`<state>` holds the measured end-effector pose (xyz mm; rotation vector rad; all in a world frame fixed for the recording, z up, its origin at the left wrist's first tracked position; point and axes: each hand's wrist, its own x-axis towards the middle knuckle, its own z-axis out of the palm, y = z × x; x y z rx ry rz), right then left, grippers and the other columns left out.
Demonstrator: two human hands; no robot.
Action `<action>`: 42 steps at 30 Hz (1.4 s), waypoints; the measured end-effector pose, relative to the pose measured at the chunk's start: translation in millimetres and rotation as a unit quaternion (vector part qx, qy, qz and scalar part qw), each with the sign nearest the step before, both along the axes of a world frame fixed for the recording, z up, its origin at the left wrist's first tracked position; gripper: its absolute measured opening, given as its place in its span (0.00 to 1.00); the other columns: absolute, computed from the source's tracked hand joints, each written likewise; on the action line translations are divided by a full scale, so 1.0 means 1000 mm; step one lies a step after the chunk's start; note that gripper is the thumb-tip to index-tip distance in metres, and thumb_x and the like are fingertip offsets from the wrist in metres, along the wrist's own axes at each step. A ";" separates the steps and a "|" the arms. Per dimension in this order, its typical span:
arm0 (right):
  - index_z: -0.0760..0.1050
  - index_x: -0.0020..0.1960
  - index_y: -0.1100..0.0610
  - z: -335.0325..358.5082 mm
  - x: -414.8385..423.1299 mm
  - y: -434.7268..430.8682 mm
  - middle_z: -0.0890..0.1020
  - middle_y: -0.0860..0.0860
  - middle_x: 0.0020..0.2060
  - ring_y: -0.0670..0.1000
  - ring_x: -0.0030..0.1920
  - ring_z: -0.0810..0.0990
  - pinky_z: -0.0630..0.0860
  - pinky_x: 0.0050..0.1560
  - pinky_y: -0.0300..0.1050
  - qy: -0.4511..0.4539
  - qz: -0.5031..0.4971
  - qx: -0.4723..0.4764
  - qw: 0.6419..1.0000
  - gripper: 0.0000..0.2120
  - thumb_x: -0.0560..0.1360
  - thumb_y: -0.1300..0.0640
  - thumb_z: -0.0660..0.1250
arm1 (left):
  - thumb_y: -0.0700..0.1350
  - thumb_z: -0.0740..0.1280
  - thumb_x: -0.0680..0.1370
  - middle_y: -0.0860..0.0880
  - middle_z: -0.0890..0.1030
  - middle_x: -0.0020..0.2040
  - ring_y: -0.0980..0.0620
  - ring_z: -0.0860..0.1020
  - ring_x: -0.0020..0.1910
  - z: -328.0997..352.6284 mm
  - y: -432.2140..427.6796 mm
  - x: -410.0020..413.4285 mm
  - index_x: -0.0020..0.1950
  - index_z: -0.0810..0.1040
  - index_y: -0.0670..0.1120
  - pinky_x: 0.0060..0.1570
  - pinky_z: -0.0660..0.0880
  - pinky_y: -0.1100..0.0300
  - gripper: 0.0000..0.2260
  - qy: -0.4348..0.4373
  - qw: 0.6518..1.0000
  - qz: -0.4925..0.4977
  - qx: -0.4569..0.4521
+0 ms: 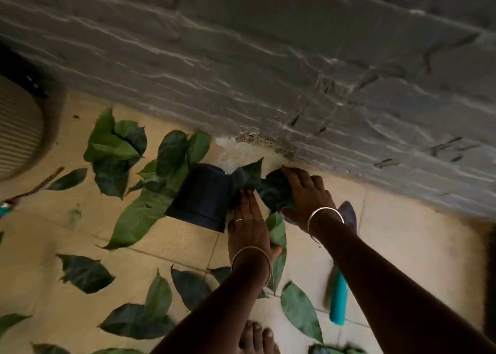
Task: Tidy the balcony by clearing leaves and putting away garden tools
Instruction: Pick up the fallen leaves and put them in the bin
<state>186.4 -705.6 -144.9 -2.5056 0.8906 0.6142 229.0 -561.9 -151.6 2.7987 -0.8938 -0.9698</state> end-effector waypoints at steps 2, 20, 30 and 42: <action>0.51 0.78 0.48 -0.005 -0.002 0.001 0.60 0.53 0.72 0.59 0.68 0.62 0.71 0.64 0.56 0.005 0.012 -0.033 0.999 0.46 0.70 0.44 0.74 | 0.62 0.77 0.63 0.42 0.47 0.79 0.43 0.58 0.75 0.000 -0.004 0.002 0.78 0.35 0.41 0.71 0.62 0.51 0.63 -0.009 1.000 -0.003 0.015; 0.73 0.56 0.61 0.002 -0.055 0.036 0.80 0.57 0.43 0.56 0.42 0.80 0.76 0.39 0.47 -0.046 -0.280 0.067 0.956 0.09 0.80 0.56 0.62 | 0.46 0.63 0.81 0.47 0.77 0.60 0.49 0.76 0.59 -0.005 0.016 -0.001 0.61 0.74 0.47 0.54 0.73 0.60 0.10 0.036 0.997 0.041 -0.061; 0.70 0.47 0.61 0.124 -0.088 0.099 0.83 0.61 0.42 0.61 0.42 0.85 0.82 0.44 0.53 -0.327 -0.654 0.290 0.617 0.06 0.79 0.70 0.58 | 0.40 0.62 0.79 0.47 0.78 0.39 0.40 0.79 0.41 0.130 0.050 -0.014 0.56 0.70 0.43 0.36 0.65 0.56 0.07 0.053 0.963 0.137 -0.226; 0.70 0.54 0.62 0.421 -0.051 0.136 0.67 0.53 0.30 0.47 0.25 0.60 0.58 0.23 0.37 -0.375 -0.672 0.373 0.518 0.14 0.77 0.71 0.48 | 0.49 0.56 0.72 0.39 0.78 0.35 0.36 0.76 0.40 0.418 0.077 0.028 0.40 0.78 0.41 0.41 0.70 0.49 0.15 0.130 0.864 0.338 -0.349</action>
